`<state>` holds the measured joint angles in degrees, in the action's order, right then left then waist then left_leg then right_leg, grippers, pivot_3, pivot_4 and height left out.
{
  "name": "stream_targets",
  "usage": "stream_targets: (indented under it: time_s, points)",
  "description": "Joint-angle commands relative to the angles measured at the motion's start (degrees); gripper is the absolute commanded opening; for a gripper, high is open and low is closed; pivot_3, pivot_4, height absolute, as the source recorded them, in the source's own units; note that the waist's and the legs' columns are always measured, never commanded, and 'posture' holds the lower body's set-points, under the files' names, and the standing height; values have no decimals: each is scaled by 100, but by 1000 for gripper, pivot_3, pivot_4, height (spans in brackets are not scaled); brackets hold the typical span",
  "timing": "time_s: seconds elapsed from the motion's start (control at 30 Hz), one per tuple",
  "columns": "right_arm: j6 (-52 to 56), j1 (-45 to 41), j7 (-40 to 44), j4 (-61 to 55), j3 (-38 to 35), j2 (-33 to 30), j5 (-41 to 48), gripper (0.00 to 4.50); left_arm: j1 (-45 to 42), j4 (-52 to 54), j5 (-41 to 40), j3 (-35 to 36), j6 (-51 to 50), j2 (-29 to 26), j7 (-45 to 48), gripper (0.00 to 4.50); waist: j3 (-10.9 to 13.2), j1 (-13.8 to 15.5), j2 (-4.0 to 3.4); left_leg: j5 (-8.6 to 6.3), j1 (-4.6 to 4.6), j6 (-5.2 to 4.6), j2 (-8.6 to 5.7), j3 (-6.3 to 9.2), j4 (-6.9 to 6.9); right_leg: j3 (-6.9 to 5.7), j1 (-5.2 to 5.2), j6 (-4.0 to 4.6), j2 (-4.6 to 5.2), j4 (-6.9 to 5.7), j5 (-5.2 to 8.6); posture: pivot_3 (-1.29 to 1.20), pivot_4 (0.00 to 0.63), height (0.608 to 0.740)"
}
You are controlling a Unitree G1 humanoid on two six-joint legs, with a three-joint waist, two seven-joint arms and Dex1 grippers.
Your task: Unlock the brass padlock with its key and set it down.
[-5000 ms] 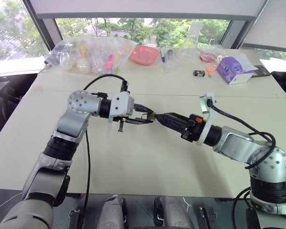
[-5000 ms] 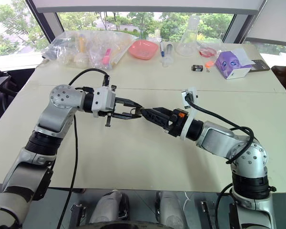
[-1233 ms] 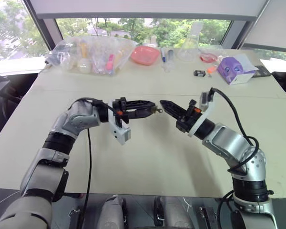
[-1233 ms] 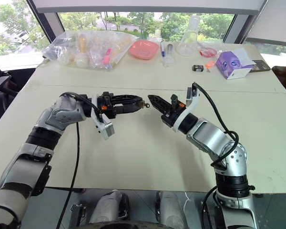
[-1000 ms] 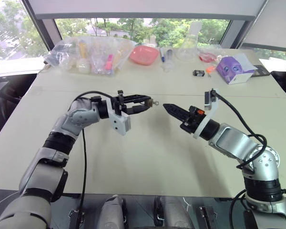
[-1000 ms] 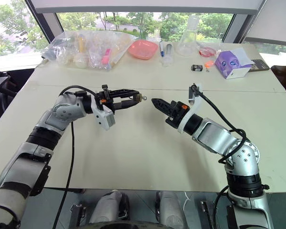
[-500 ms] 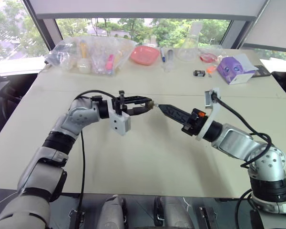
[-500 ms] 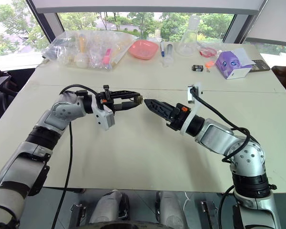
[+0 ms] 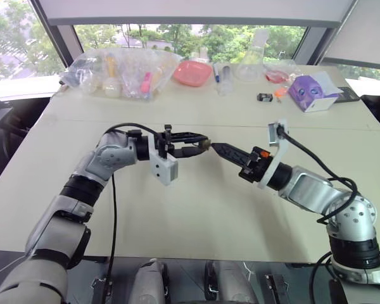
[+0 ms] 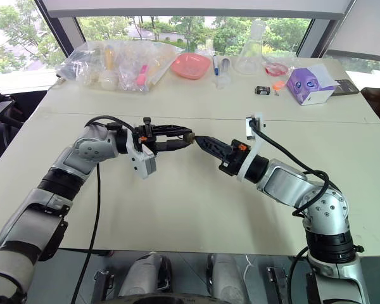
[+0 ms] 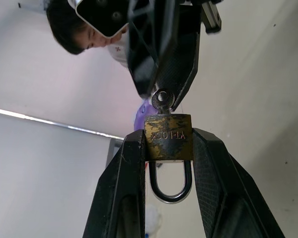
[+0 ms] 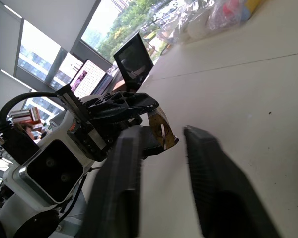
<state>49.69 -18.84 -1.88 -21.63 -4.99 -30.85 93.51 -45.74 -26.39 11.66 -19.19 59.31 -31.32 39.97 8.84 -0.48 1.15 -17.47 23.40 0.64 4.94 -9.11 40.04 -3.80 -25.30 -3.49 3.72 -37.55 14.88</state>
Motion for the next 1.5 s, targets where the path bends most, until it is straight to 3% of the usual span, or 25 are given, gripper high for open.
stream_targets:
  time_s: [0.03,0.27,0.67,0.77,0.83,0.93,1.1,1.5]
  points:
    - [6,-14,23,-69,-38,48,88,41,-64,195,-162,34,20,2,-10,723,0,-1,0,0,0,0,0,0,0,0,0,0,0,0,0,0,150,740]
    - [-109,8,-244,-30,-121,165,455,41,-106,108,70,148,160,14,-249,723,0,0,0,0,0,0,0,0,0,0,0,0,0,0,0,0,150,740]
    - [-740,-39,-1676,246,-122,665,1889,41,-292,32,1990,714,1214,19,-1958,723,0,5,0,0,0,0,0,-1,0,0,0,0,1,0,0,0,150,740]
    - [-706,-82,-1696,193,-110,566,1685,41,-305,-214,1541,362,1015,-67,-1668,723,0,3,0,0,0,0,0,-1,0,0,0,-1,1,-1,0,0,150,740]
    - [-532,-80,-1294,23,-76,257,846,41,-287,-313,973,212,662,-102,-1323,723,0,3,-1,0,0,0,0,-2,0,0,0,-1,1,-1,0,0,150,740]
    - [-388,-96,-543,-166,-1,-145,-72,1332,-327,-294,248,55,236,-144,-805,723,0,0,0,0,1,0,0,-2,1,0,-1,-1,3,0,0,0,150,740]
    - [-248,-197,458,-326,168,-554,-1132,3849,-294,27,-728,-108,-498,-129,112,723,0,-19,0,0,0,0,1,-2,0,0,-2,-1,0,-1,0,0,150,740]
    - [-102,-367,819,-340,162,-93,-1423,3849,-92,496,-878,-73,-760,-15,610,723,0,3,0,0,0,1,-1,-2,2,0,0,-1,-1,-1,0,0,150,740]
